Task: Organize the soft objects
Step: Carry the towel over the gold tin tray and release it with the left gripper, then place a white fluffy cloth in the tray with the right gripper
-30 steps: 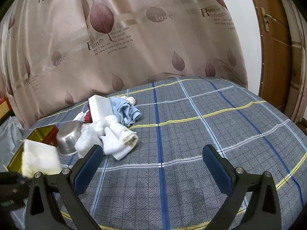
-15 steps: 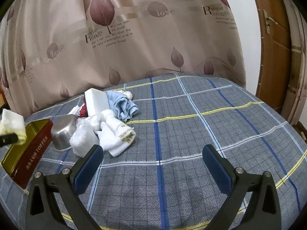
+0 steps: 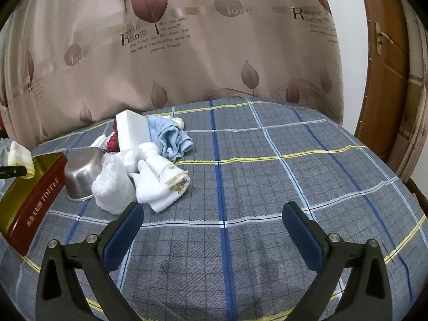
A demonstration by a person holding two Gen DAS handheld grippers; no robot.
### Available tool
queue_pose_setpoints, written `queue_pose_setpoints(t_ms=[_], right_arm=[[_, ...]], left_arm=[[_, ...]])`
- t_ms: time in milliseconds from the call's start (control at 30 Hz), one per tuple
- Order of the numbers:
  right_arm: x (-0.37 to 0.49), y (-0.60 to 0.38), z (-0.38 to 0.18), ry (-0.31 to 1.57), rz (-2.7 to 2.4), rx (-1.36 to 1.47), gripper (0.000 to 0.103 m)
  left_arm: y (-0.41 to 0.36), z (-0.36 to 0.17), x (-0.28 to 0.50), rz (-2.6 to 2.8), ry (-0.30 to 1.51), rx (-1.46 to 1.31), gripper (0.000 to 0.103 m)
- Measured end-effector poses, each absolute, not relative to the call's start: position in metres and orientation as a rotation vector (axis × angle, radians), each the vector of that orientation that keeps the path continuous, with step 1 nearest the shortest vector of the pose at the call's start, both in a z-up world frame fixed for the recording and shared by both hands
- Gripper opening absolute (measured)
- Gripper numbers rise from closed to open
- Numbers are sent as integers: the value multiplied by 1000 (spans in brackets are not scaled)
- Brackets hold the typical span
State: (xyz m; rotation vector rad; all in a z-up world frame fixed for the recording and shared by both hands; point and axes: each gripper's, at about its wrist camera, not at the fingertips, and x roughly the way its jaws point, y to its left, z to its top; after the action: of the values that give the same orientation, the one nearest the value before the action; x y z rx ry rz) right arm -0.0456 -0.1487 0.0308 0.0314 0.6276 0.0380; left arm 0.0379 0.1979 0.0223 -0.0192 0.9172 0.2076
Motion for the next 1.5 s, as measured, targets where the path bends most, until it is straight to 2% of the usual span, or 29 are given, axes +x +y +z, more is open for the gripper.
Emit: queue_pose_setpoints(t_ms=[200,300,333,567,733,833,1000,1033,1100,1433,1467,1500], right_arm=[[-43,-147,30,639,30,20,103],[-43,-146,29,644,26,11,103],[-43,-146,29,646,24,7,103],[-44,-144,30,640,16,-5,103],[-44,-134,32,657,86,-40,103],[-46,-119,39,659,203,-18,103],[-33,-84,45,710,368,-28,102],[-30,-80,46,712,382,-24,101],[-26,-74,44,722,401,-1,78],[6,-57,35,781,452,51,75],[10,-54,32,791,448,47,70],[12,-52,31,795,445,45,60]], left_arm=[[217,7,56,232,957,-6,25],[218,3,62,269,959,39,35],[218,3,65,296,962,65,41],[218,19,56,362,864,83,45],[218,52,29,355,779,15,46],[211,64,5,349,772,-21,56],[198,67,-43,342,780,-61,56],[196,65,-52,352,792,-67,56],[195,62,-70,343,802,-98,56],[199,49,-115,360,875,-149,56],[199,48,-115,360,881,-148,56],[201,46,-115,359,886,-148,56]])
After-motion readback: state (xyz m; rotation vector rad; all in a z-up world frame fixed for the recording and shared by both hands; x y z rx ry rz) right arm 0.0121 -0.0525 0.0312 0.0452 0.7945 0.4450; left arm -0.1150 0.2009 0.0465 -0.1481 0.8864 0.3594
